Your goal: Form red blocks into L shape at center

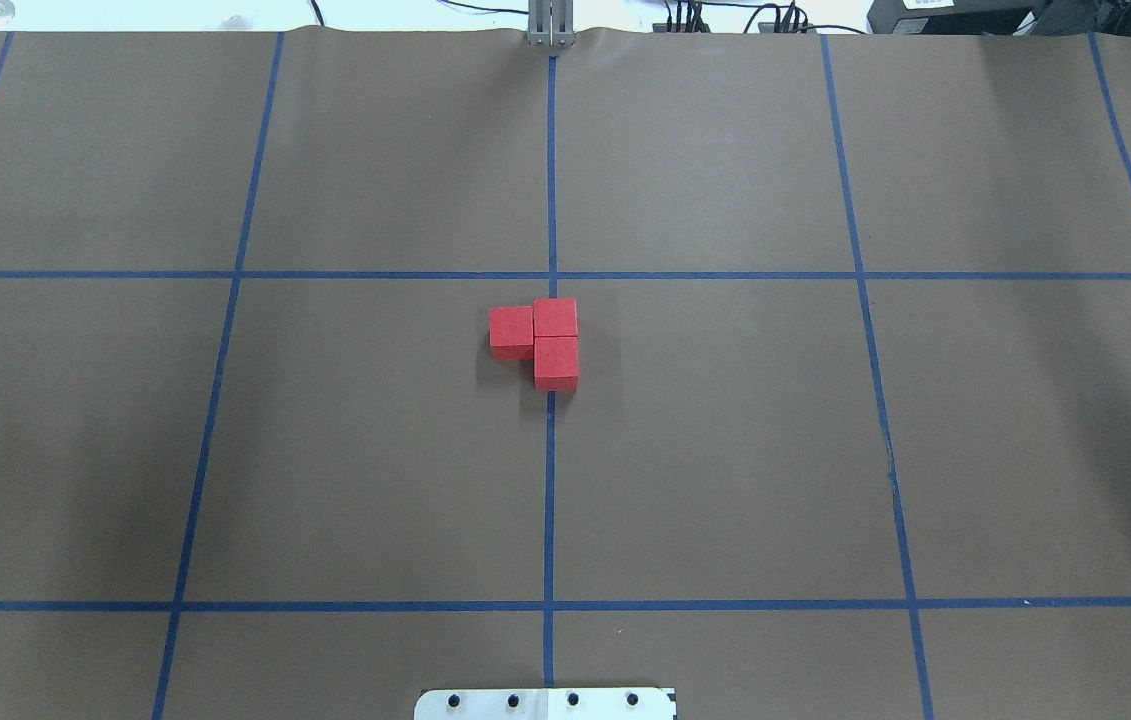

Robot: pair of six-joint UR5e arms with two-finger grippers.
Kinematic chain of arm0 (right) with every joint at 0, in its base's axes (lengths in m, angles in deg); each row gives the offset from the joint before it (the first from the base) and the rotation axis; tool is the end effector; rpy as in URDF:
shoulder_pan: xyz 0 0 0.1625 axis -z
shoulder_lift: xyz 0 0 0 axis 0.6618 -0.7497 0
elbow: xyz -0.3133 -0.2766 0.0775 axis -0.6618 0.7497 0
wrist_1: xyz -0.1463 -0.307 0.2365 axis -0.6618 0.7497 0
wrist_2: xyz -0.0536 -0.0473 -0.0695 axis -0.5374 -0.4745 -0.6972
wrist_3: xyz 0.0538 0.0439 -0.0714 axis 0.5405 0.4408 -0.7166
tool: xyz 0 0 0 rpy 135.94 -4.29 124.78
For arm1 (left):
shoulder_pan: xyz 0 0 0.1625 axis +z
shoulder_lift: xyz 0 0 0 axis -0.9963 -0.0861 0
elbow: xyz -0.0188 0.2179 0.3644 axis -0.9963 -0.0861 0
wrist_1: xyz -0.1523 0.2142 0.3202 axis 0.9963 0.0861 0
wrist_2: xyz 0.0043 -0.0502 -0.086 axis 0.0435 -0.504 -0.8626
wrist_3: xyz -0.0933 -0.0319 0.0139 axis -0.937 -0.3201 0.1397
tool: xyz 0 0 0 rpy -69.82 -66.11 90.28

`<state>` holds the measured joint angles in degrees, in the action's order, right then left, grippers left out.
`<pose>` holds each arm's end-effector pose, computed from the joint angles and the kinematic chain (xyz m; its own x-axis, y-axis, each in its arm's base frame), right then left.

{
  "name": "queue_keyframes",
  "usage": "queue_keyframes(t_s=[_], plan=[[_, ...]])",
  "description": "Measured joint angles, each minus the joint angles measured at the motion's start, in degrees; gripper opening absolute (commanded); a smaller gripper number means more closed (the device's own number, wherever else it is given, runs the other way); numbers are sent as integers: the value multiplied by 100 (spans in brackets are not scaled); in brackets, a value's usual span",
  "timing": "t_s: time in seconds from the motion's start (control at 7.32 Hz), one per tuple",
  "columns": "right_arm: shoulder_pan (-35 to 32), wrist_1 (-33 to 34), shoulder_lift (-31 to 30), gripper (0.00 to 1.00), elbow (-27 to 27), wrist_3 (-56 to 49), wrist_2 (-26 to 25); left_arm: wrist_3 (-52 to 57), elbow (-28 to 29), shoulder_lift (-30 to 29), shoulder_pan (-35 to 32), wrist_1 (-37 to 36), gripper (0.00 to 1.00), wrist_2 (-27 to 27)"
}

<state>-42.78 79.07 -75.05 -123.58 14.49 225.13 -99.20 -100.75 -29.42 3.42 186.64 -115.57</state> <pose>0.0071 -0.5338 0.5513 0.6527 0.1440 0.7438 -0.1613 0.9857 -0.0492 0.0056 -0.5005 0.5971 0.7233 0.0208 -0.6902 0.0628 0.9934 0.0958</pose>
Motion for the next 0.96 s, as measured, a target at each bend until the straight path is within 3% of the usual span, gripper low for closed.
queue_keyframes(t_s=[0.96], plan=[[-102, -296, -194, 99, 232, -199, -5, 1626, 75, 135, -664, -422, 100, -195]])
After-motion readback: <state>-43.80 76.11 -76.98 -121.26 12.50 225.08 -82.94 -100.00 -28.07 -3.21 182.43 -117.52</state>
